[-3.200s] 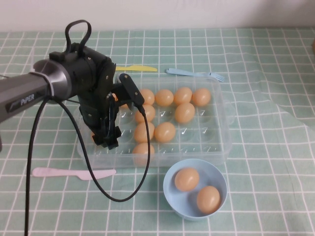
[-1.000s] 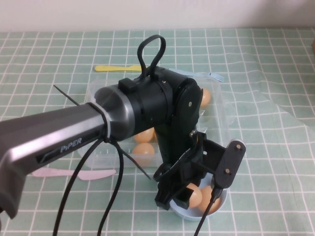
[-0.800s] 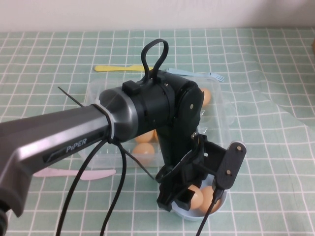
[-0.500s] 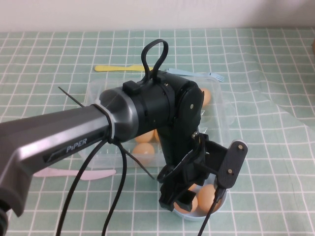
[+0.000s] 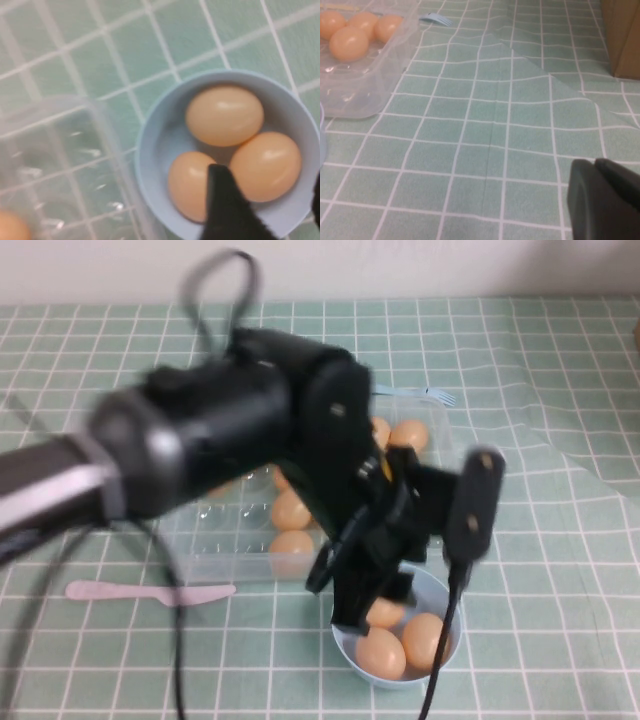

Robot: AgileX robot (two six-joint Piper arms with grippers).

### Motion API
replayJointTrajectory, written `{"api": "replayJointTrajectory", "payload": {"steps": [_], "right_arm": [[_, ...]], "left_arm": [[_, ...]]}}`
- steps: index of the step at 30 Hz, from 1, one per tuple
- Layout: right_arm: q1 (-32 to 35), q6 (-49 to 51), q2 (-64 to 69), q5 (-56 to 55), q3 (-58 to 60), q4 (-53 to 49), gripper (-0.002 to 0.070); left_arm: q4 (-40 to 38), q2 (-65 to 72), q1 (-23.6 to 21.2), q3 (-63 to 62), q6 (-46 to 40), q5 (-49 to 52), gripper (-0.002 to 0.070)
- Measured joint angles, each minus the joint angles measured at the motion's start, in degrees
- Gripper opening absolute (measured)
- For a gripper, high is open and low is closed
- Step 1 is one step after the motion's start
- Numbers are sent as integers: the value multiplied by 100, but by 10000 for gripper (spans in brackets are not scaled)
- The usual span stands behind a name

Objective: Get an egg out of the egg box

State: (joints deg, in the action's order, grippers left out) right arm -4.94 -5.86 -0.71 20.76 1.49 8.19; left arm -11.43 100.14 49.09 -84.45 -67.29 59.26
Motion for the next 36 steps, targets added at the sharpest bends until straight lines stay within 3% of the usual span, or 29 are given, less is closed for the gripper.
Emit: {"api": "replayJointTrajectory", "payload": {"steps": [4, 8, 14, 23, 36], "right_arm": [[0, 0, -2, 0, 0, 0, -16], [0, 0, -2, 0, 0, 0, -17], [0, 0, -5, 0, 0, 0, -17], [0, 0, -5, 0, 0, 0, -18], [0, 0, -5, 0, 0, 0, -18]], "left_arm": [[-369, -1082, -381, 747, 857, -825, 105], [-676, -2223, -1034, 1822, 1328, -1591, 20], [-1625, -3696, -1648, 3272, 1433, -2473, 1], [-3202, -5112, -1706, 4843, 1446, -4102, -1], [-3503, -5100, -1706, 5144, 1374, -4596, -1]]}}
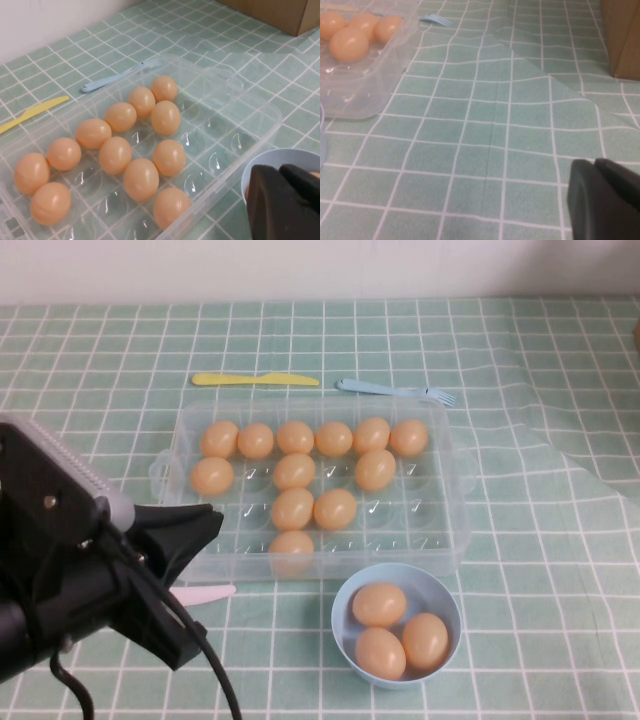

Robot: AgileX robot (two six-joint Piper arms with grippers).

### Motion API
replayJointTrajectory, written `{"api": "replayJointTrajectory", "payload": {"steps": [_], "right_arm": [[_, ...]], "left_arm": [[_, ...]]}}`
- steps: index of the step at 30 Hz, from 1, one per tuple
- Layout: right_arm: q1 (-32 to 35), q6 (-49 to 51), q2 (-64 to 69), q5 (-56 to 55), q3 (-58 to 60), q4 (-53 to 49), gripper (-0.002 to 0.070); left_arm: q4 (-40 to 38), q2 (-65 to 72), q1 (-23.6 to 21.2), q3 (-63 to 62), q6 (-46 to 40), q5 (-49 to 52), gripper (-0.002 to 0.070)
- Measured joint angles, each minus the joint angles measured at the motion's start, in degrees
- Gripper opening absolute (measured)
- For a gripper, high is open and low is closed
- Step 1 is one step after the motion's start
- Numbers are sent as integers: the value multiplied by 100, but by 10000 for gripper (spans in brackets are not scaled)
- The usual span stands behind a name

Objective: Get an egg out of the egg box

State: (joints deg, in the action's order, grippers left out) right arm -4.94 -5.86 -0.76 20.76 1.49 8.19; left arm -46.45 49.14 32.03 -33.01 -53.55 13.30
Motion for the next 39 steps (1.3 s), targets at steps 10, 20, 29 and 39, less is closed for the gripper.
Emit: {"api": "replayJointTrajectory", "payload": {"steps": [10, 20, 29, 39], "right_arm": [[0, 0, 0, 0, 0, 0, -18], [0, 0, 0, 0, 0, 0, -18], [0, 0, 0, 0, 0, 0, -18], [0, 0, 0, 13, 0, 0, -18]], "left_arm": [[425, -626, 0, 272, 54, -489, -1], [3771, -2512, -1069, 1387, 3555, -1287, -1], [4304, -4552, -2004, 2524, 4295, -1330, -1], [4304, -4971, -2280, 3437, 4376, -1151, -2]]}}
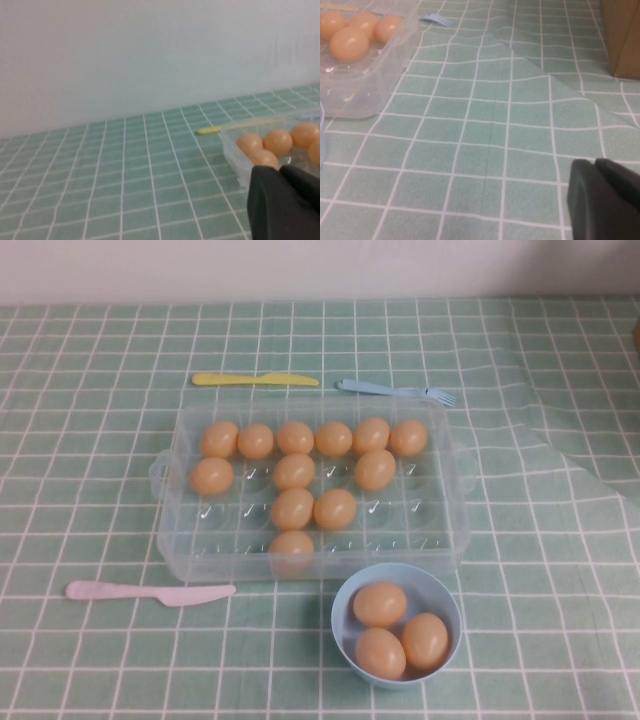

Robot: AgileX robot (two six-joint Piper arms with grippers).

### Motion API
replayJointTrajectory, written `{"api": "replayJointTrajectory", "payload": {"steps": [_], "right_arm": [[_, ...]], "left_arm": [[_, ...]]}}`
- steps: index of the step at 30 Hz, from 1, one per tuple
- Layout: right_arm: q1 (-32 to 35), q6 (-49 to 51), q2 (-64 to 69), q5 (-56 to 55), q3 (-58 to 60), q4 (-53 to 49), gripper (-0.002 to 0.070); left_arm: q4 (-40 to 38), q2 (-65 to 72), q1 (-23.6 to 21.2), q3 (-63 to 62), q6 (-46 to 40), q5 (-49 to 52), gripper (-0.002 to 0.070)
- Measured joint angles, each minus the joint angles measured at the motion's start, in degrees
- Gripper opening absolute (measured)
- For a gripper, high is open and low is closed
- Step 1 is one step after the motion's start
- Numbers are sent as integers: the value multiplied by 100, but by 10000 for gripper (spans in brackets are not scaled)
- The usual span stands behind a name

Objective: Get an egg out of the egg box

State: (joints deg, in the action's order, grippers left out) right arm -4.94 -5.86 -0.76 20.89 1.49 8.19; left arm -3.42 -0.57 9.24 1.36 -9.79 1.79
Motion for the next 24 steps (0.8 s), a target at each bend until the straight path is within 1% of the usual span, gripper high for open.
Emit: {"api": "replayJointTrajectory", "payload": {"steps": [8, 10, 24], "right_arm": [[0, 0, 0, 3, 0, 0, -18], [0, 0, 0, 3, 0, 0, -18], [0, 0, 0, 3, 0, 0, -18]], "left_arm": [[21, 0, 0, 0, 83, 1666, -2], [21, 0, 0, 9, 109, 1885, -2], [21, 0, 0, 9, 151, 1938, -2]]}}
